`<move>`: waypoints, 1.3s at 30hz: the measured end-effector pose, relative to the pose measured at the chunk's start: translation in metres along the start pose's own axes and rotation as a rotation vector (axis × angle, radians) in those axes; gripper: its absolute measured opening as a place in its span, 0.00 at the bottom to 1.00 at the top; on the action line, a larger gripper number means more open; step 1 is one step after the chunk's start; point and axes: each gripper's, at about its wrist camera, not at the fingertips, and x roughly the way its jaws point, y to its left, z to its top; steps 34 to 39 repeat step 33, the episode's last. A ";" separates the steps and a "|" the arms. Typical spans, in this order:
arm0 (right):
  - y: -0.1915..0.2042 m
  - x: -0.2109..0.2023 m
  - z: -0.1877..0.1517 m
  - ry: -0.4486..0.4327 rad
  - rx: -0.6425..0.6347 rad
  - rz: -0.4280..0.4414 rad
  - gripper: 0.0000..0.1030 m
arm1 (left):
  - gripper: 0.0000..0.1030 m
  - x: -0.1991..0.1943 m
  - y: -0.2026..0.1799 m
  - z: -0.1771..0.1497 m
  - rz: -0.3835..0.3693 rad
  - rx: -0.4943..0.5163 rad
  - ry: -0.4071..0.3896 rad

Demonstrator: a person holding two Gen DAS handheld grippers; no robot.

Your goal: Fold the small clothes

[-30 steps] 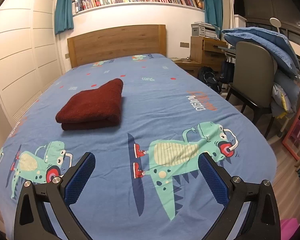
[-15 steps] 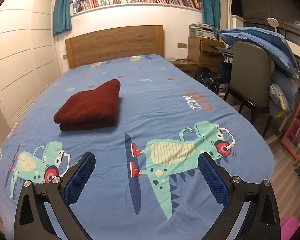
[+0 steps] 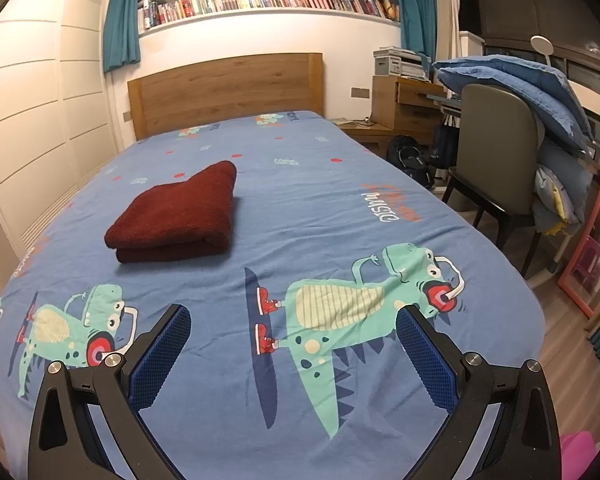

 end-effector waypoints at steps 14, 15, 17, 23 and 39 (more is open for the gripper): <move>-0.005 0.004 -0.004 0.008 0.008 -0.013 1.00 | 0.96 0.006 0.003 -0.001 0.003 -0.004 0.012; -0.005 0.004 -0.004 0.008 0.008 -0.013 1.00 | 0.96 0.006 0.003 -0.001 0.003 -0.004 0.013; -0.005 0.004 -0.005 0.009 0.009 -0.014 1.00 | 0.96 0.007 0.002 -0.002 0.004 -0.004 0.014; -0.008 0.004 -0.007 0.008 0.015 -0.018 1.00 | 0.96 0.009 0.001 -0.005 0.007 -0.002 0.020; -0.010 0.005 -0.009 0.008 0.017 -0.022 1.00 | 0.96 0.012 0.000 -0.008 0.011 -0.006 0.028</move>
